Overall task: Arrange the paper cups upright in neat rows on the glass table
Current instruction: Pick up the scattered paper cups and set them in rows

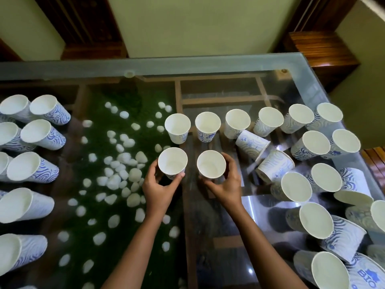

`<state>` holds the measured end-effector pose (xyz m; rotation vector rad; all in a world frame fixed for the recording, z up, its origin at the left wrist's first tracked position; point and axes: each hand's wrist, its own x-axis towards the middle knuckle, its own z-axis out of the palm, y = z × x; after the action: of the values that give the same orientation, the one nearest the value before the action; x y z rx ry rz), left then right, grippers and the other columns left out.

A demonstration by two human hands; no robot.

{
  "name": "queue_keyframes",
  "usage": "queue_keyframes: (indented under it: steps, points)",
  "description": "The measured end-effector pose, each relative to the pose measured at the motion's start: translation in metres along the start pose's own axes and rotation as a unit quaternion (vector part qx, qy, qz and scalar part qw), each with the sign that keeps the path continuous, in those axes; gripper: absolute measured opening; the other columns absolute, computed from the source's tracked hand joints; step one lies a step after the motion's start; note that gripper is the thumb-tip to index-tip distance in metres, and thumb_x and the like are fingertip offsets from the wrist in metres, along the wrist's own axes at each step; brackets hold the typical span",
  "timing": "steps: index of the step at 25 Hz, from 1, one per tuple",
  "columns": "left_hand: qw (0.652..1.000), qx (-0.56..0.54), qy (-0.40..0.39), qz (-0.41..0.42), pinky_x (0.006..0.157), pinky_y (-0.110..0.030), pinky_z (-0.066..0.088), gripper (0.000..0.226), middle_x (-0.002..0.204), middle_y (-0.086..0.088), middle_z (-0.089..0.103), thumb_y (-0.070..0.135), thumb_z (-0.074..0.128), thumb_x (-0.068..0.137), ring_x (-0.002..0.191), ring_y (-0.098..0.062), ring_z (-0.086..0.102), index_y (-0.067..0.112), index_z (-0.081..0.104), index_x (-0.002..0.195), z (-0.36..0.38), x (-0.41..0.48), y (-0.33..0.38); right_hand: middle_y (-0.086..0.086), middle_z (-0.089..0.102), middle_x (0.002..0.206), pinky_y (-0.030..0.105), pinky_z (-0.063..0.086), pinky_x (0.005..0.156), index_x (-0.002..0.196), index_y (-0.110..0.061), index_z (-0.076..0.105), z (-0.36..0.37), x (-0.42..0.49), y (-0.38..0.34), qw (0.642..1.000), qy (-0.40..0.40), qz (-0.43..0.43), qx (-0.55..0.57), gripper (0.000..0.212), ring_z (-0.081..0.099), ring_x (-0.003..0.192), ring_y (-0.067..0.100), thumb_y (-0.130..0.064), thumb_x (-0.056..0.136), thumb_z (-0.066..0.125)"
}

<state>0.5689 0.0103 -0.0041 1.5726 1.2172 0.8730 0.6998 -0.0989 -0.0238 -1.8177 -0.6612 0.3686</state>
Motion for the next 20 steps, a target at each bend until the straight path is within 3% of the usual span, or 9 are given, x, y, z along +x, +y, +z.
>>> queue_keyframes:
  steps: [2,5,12,14,17,20]
  points:
    - [1.0,-0.003,0.023,0.001,0.084,-0.023,0.047,0.066,0.113,0.005,0.056,0.017,0.084,0.06,0.105,-0.01,0.054,0.009,0.056,0.119,-0.017,0.013,-0.005,-0.022,0.054,0.114,0.01,0.045,0.086,0.115,-0.041,0.041,0.025,0.004,-0.01,1.0,-0.025,-0.007,0.011,0.073,0.055,0.105,-0.001,-0.024,0.059,0.085]
    - [0.998,-0.015,0.065,0.001,0.085,-0.02,0.046,0.067,0.115,0.004,0.057,0.015,0.084,0.06,0.107,-0.01,0.054,0.009,0.055,0.121,-0.051,0.043,-0.012,-0.024,0.056,0.111,0.012,0.047,0.085,0.111,-0.047,0.041,0.073,0.015,-0.035,0.997,-0.069,-0.014,0.024,0.07,0.058,0.103,0.0,-0.03,0.058,0.084]
    - [0.982,-0.04,0.185,-0.002,0.091,-0.03,0.049,0.067,0.121,-0.013,0.06,0.011,0.083,0.061,0.11,-0.022,0.058,0.003,0.054,0.121,-0.121,0.141,-0.034,-0.029,0.052,0.112,0.008,0.046,0.084,0.115,-0.042,0.039,0.211,0.068,-0.083,0.989,-0.128,-0.057,0.045,0.07,0.055,0.103,-0.007,-0.03,0.063,0.084]
    - [0.98,-0.042,0.197,-0.001,0.095,-0.035,0.048,0.071,0.126,-0.013,0.057,0.014,0.083,0.062,0.115,-0.022,0.056,0.002,0.052,0.125,-0.127,0.162,-0.037,-0.023,0.053,0.115,0.011,0.046,0.088,0.117,-0.04,0.041,0.245,0.09,-0.094,0.987,-0.14,-0.064,0.054,0.07,0.055,0.107,-0.002,-0.026,0.064,0.084]
    - [0.974,-0.05,0.22,0.005,0.096,-0.036,0.048,0.069,0.126,-0.012,0.057,0.013,0.083,0.064,0.116,-0.019,0.055,0.003,0.052,0.125,-0.131,0.182,-0.043,-0.007,0.056,0.125,0.02,0.047,0.093,0.127,-0.024,0.045,0.286,0.119,-0.103,0.982,-0.165,-0.076,0.05,0.074,0.055,0.113,0.007,-0.027,0.064,0.084]
    - [0.965,-0.053,0.257,0.003,0.095,-0.039,0.049,0.068,0.124,-0.012,0.058,0.013,0.083,0.063,0.114,-0.019,0.055,0.001,0.053,0.122,-0.133,0.19,-0.051,-0.017,0.055,0.123,0.016,0.046,0.094,0.128,-0.032,0.045,0.316,0.139,-0.105,0.973,-0.21,-0.076,0.051,0.075,0.053,0.113,0.001,-0.028,0.063,0.084]
